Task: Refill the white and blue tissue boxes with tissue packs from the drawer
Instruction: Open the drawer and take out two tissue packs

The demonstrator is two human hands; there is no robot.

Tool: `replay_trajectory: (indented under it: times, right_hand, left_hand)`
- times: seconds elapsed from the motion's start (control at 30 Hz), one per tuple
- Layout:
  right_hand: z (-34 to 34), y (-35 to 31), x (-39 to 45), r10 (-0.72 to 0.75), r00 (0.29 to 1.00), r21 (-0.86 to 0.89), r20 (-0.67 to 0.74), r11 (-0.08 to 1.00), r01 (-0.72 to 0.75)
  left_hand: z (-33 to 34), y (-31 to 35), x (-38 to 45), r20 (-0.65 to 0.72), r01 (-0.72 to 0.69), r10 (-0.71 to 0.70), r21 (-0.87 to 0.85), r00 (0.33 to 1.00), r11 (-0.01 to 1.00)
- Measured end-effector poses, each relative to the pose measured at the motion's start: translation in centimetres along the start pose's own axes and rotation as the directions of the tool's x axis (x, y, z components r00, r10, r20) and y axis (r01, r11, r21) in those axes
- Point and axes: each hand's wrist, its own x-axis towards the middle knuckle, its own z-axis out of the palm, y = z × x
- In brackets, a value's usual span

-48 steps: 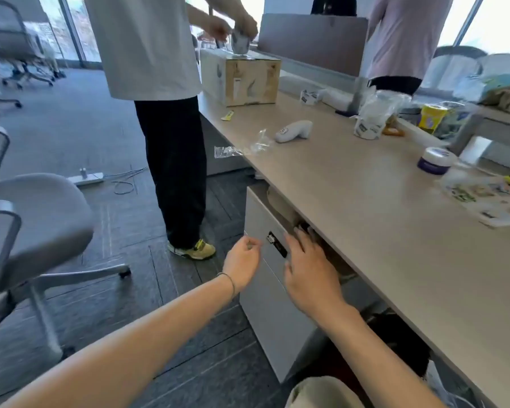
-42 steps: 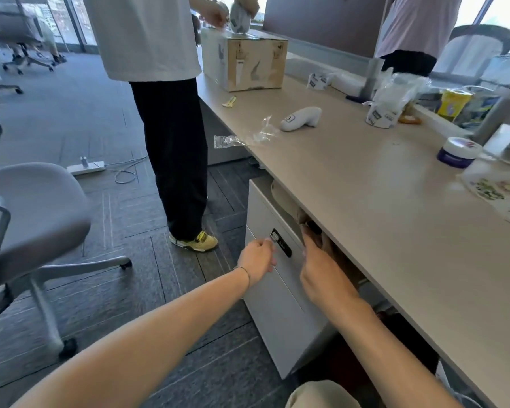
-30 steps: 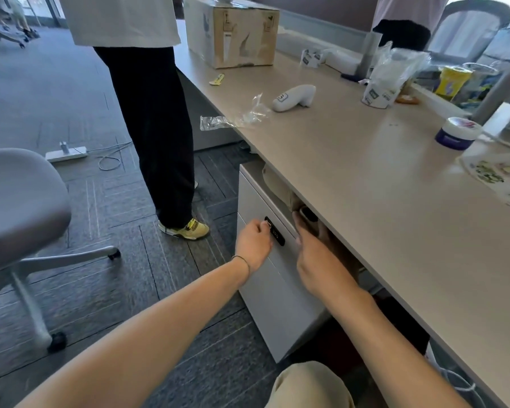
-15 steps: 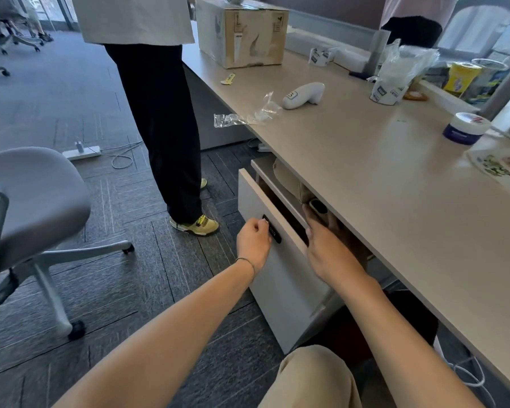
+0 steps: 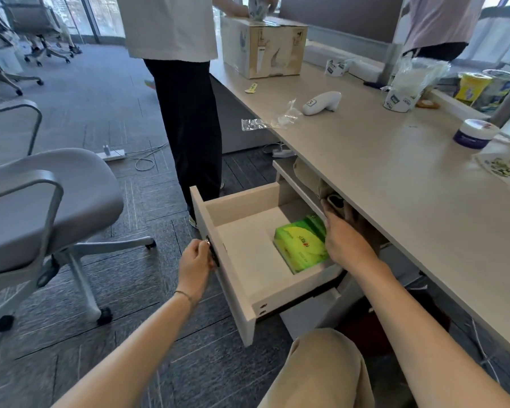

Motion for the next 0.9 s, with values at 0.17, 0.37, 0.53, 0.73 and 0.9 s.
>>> replay_trajectory:
  times: [0.17, 0.37, 0.53, 0.73, 0.9]
  right_hand:
    - [-0.2, -0.2, -0.2, 0.002, 1.000, -0.008, -0.015, 1.000, -0.002]
    - [-0.2, -0.2, -0.3, 0.014, 1.000, -0.003, 0.002, 1.000, -0.014]
    - [0.3, 0.4, 0.3, -0.035, 0.998, 0.051, 0.044, 0.998, 0.033]
    - [0.6, 0.1, -1.7, -0.393, 0.913, -0.127, -0.107, 0.917, 0.379]
    - [1.1, -0.2, -3.3, -0.460, 0.874, -0.019, -0.154, 0.886, 0.463]
  left_hand:
    - [-3.3, -0.6, -0.5, -0.055, -0.018, 0.019, 0.018, 0.998, 1.000]
    - [-5.3, -0.7, -1.0, -0.087, 0.026, -0.030, -0.051, 0.996, 0.998]
    - [-6.5, 1.5, -1.3, -0.198, 0.091, -0.084, 0.028, 0.977, 0.995]
    - [-3.2, 9.2, -2.3, 0.058, -0.564, 0.604, 0.440, 0.795, 0.699]
    - [5.3, 9.8, -1.0, 0.782, -0.872, 0.399, 0.372, 0.479, 0.317]
